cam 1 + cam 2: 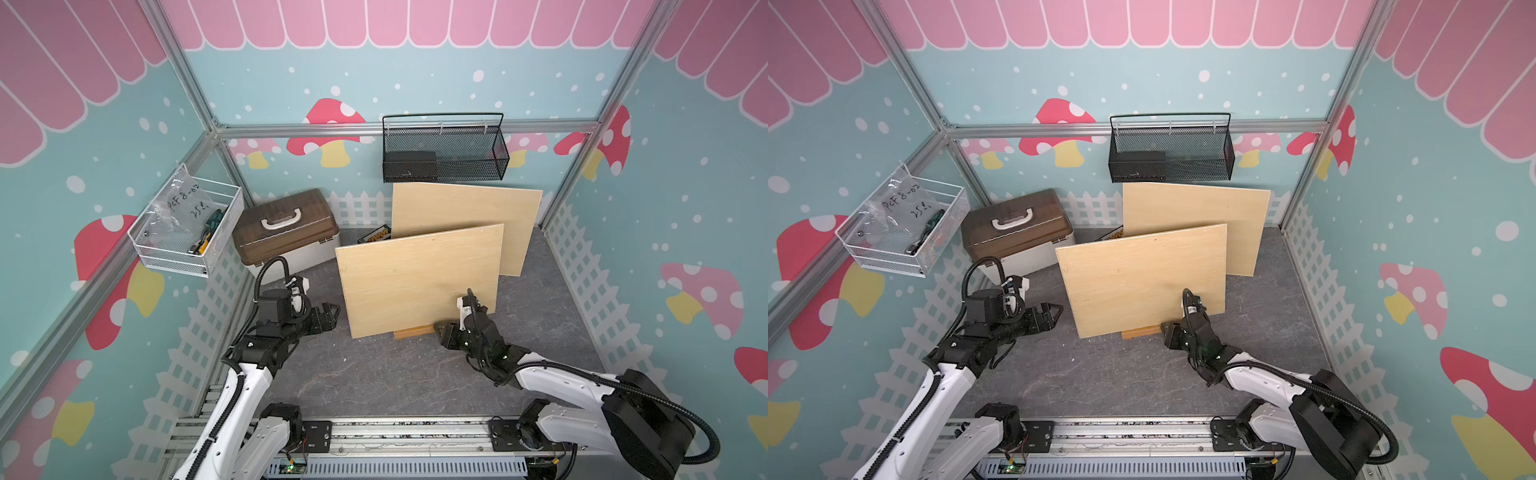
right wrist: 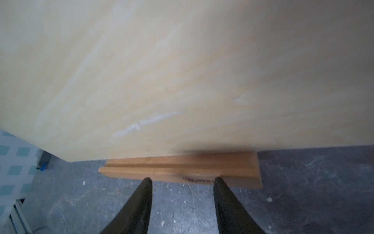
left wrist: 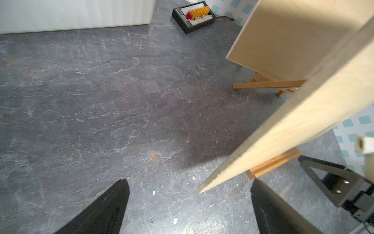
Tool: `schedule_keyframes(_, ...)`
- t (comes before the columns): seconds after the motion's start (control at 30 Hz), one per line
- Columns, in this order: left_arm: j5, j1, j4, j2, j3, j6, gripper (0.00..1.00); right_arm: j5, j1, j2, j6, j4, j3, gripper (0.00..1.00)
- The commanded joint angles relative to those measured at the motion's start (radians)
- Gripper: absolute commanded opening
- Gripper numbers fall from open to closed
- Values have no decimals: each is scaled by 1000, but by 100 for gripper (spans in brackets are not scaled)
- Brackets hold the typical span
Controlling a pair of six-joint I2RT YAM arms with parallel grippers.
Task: Disassemble the easel
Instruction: Move the easel to the center of the board.
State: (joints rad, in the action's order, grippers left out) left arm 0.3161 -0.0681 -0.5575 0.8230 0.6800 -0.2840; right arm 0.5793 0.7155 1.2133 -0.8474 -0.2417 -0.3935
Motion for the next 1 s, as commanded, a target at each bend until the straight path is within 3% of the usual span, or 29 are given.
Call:
schedule_keyframes(0.0,65,-5,-35,-13,32,20,97,8,64,65,114,71,-51,50)
schedule_keyframes(0.13,83,-6,-36,0,42,36,97,-30,119,167,124,5,-93,50)
schedule_keyframes(0.4,116,-6,-14,25,53,73,98,-120,110,305,163,-64,-203,51)
schedule_keyframes(0.97,175,-2,114,170,100,130,98,-60,-13,441,251,-82,-347,51)
